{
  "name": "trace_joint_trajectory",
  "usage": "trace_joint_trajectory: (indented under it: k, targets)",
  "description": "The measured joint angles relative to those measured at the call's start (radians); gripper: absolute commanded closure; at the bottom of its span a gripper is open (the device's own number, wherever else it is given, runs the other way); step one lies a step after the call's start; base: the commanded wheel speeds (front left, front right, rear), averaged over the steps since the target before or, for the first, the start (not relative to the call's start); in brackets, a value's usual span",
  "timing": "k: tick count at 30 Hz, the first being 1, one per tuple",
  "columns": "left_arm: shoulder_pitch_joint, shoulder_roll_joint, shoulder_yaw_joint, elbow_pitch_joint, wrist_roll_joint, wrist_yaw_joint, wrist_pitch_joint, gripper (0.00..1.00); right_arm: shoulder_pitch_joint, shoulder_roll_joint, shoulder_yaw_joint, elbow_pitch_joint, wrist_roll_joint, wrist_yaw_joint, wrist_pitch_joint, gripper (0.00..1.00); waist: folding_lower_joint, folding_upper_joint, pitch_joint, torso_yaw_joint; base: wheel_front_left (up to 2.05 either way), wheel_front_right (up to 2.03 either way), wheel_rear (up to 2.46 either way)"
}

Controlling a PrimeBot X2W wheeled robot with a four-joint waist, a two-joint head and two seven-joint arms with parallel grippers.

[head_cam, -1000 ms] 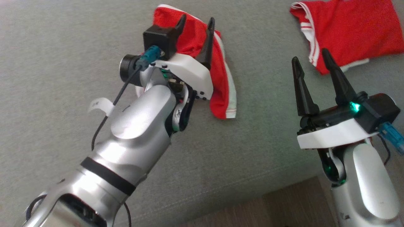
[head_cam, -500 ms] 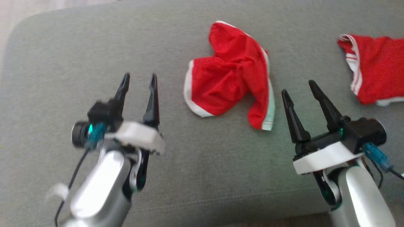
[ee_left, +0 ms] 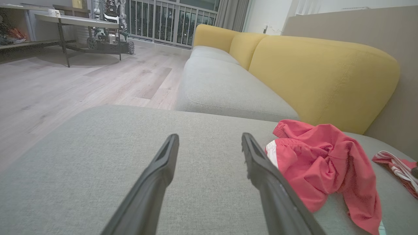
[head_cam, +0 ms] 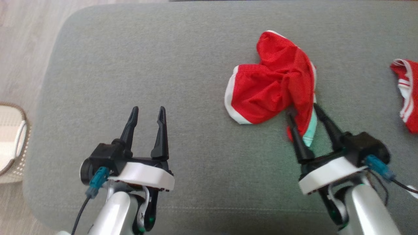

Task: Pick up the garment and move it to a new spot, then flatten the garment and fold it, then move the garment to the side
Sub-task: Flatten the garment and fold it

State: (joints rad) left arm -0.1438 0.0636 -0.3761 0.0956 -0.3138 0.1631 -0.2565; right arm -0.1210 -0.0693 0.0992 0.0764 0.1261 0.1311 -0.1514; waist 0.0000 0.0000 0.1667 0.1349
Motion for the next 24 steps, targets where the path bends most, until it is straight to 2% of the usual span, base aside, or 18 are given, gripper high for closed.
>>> trace_joint_trajectory:
  k: [5,11,17,21,22,24]
  targets:
    - [0.001,-0.009,0.004,0.002,0.013,-0.024,0.000,0.00,-0.025,0.001,0.041,0.077,0.050,0.000,0.060,0.00,0.0000,0.0000,0.012,0.043,0.00,0.00,0.00]
    - [0.009,-0.012,-0.011,0.004,0.002,-0.029,0.000,0.00,-0.083,0.002,0.007,0.183,0.067,0.000,0.082,0.00,0.0000,0.0000,0.019,0.092,0.00,0.00,0.00]
    - [0.012,-0.015,-0.041,0.003,-0.015,-0.012,0.000,0.00,-0.186,0.002,-0.183,0.213,-0.085,0.000,0.031,0.00,0.0000,0.0000,0.037,0.150,0.00,0.00,0.00]
    - [0.012,-0.015,-0.050,0.002,-0.025,-0.004,0.000,0.00,-0.196,0.004,-0.316,0.230,-0.159,0.000,0.022,0.00,0.0000,0.0000,0.043,0.176,0.00,0.00,0.00]
    - [0.014,-0.015,-0.053,0.002,-0.025,-0.004,0.000,0.00,-0.196,0.007,-0.347,0.262,-0.171,0.000,0.035,0.00,0.0000,0.0000,0.041,0.181,0.00,0.00,0.00]
    - [0.017,-0.015,-0.055,0.002,-0.025,-0.003,0.000,0.00,-0.197,0.007,-0.348,0.295,-0.140,0.000,0.051,0.00,0.0000,0.0000,0.042,0.181,0.00,0.00,0.00]
